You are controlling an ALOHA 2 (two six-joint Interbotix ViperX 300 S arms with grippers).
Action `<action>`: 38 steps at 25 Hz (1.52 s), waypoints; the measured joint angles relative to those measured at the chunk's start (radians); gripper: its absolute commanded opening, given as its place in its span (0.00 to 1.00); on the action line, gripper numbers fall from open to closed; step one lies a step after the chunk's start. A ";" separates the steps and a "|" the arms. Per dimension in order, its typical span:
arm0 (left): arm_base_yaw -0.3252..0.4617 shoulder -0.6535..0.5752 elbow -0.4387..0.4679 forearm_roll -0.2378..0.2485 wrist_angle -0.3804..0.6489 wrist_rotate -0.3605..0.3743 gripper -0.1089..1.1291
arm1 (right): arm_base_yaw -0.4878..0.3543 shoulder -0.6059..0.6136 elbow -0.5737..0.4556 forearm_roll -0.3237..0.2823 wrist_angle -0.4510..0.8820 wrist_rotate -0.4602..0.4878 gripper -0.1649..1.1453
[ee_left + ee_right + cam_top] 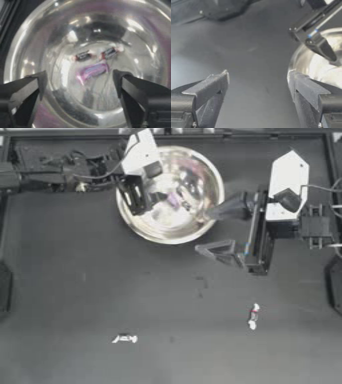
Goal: Put candies in bowl
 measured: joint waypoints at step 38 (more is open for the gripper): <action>-0.459 -0.436 0.273 -0.308 0.376 -0.003 0.90 | 0.008 -0.061 0.074 0.000 0.002 -0.006 0.88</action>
